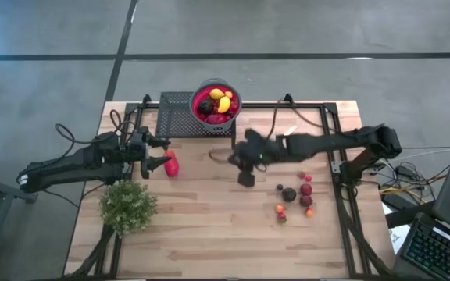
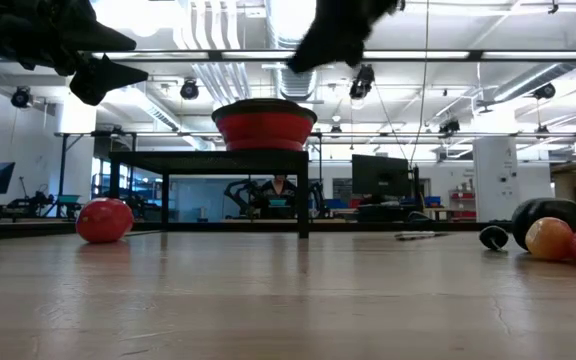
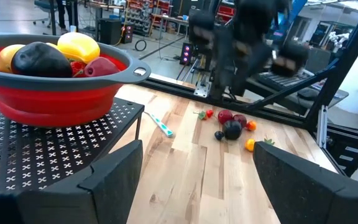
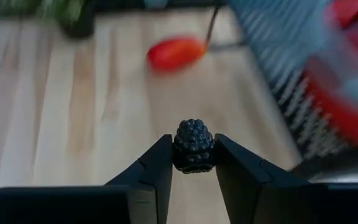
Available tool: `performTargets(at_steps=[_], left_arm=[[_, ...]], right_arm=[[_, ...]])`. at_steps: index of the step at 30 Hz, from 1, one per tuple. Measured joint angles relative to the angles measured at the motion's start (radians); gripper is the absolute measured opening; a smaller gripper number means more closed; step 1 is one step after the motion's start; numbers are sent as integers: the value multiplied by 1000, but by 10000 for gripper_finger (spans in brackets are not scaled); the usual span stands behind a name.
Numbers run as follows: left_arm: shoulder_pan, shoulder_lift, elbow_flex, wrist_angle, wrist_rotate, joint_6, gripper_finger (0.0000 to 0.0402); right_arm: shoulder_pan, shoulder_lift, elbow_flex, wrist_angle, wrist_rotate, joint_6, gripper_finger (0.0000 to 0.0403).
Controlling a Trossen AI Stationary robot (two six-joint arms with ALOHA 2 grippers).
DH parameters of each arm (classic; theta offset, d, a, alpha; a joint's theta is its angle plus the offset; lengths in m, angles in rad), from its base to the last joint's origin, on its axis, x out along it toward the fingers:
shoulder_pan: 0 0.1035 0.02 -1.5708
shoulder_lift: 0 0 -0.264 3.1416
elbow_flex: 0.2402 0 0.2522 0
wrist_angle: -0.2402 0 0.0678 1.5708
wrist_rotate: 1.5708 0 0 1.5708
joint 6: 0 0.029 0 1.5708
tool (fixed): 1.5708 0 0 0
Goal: Pick & Place Fruit
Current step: Put the blue raspberry into the red gray strainer bowl on the shelf, then put the black cherry into the red gray strainer bowl on the shelf
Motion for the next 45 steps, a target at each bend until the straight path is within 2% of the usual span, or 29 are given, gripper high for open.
performTargets(at_steps=[5, 9, 15, 22, 27, 31, 45], left_arm=[[0, 0, 0, 0, 0, 0, 312], [0, 0, 0, 0, 0, 0, 312], [0, 0, 0, 0, 0, 0, 312], [0, 0, 0, 0, 0, 0, 312], [0, 0, 0, 0, 0, 0, 312], [0, 0, 0, 0, 0, 0, 312], [0, 0, 0, 0, 0, 0, 312]], right_arm=[[-87, 0, 111, 0, 0, -46, 117], [-160, 0, 152, 0, 0, -70, 113], [-265, 0, 157, 23, -4, -76, 100], [-351, 0, 148, 35, -9, -77, 119], [-386, 0, 146, 102, -77, -75, 105], [-394, 0, 145, 133, -88, -74, 101], [-402, 51, 144, 221, -89, -115, 154]])
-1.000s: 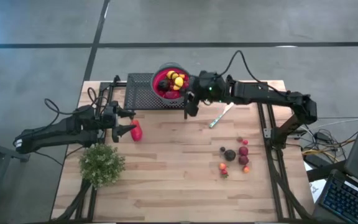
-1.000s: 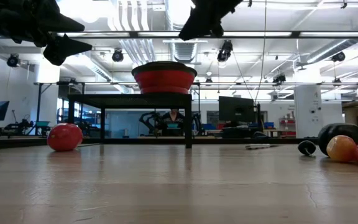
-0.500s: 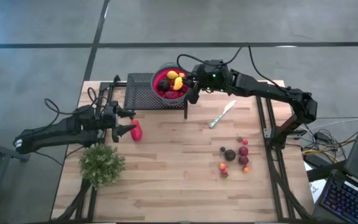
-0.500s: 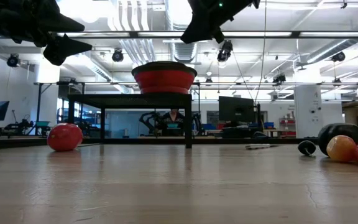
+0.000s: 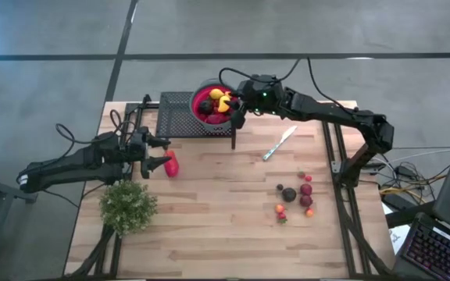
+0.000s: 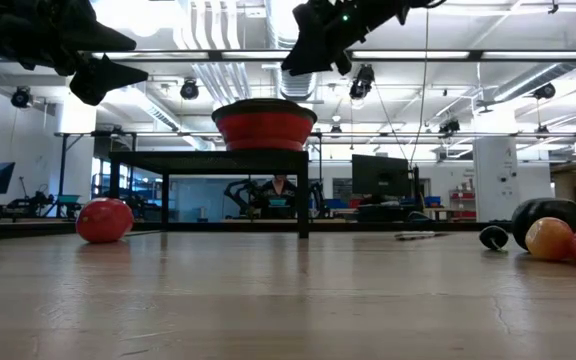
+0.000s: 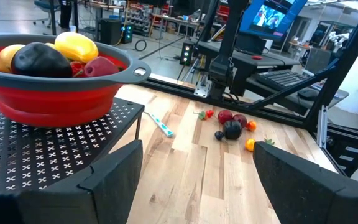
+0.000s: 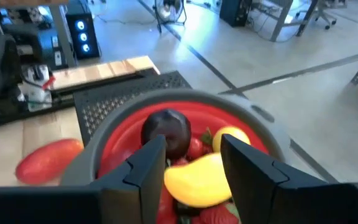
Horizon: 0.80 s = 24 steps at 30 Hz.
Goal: Pick & Place Fruit
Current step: Put the black cherry into the red gray strainer bowl on the shelf
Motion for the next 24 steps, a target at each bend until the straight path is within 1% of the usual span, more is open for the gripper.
performTargets(at_steps=[4, 12, 19, 24], left_arm=[[0, 0, 0, 0, 0, 0, 312], [0, 0, 0, 0, 0, 0, 312], [0, 0, 0, 0, 0, 0, 312], [0, 0, 0, 0, 0, 0, 312]], right_arm=[[0, 1, -1, -8, 0, -8, 181], [9, -66, 0, -41, 1, -13, 237], [37, -131, 0, -197, 4, -33, 275], [58, -178, 0, -366, 17, -8, 282]])
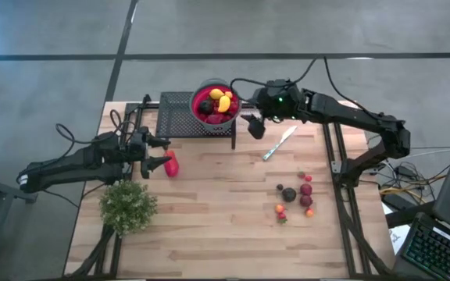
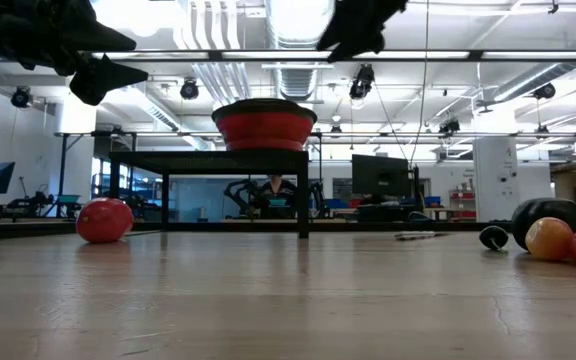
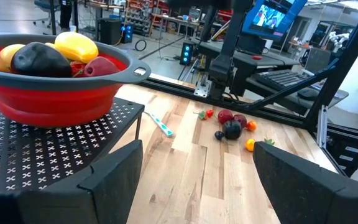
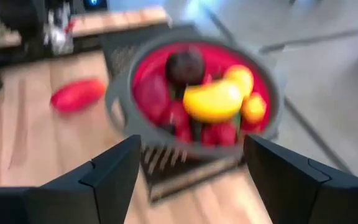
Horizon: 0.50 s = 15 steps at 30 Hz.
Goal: Pick & Place Fruit
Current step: Put the black cherry into the red gray strainer bowl on the shelf
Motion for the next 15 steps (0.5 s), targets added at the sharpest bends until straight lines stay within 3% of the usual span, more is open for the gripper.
performTargets(at_steps=[8, 15], left_arm=[[0, 0, 0, 0, 0, 0, 312], [0, 0, 0, 0, 0, 0, 312]], right_arm=[[42, -43, -1, -296, 3, 81, 252], [157, -44, -24, -501, 2, 207, 232]])
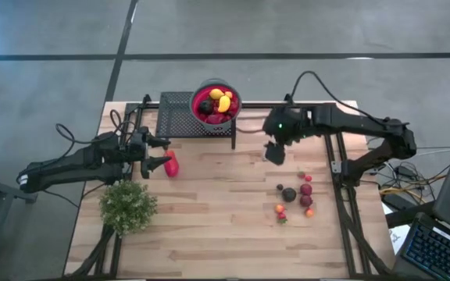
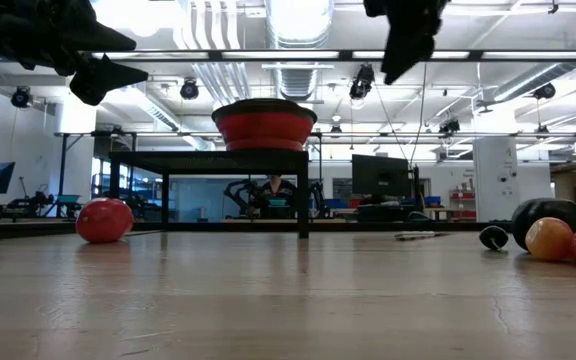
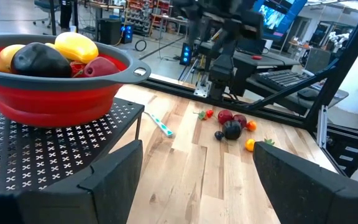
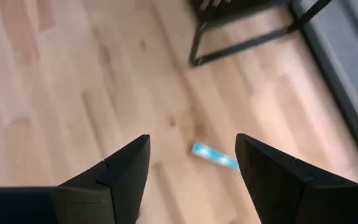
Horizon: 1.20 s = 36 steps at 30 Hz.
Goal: Pick & Place Fruit
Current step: Put the black cherry into the red gray strainer bowl on the shelf
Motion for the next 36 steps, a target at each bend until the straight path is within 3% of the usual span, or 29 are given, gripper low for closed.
performTargets(at_steps=[9, 17, 24, 36], left_arm=[[0, 0, 0, 0, 0, 0, 312], [0, 0, 0, 0, 0, 0, 312], [0, 0, 0, 0, 0, 0, 312], [0, 0, 0, 0, 0, 0, 312]], right_arm=[[182, 4, -88, -41, 8, 129, 242], [283, 5, -224, -24, 18, 118, 238], [296, 5, -344, 48, 18, 100, 227], [297, 6, -535, 239, -24, 127, 255]])
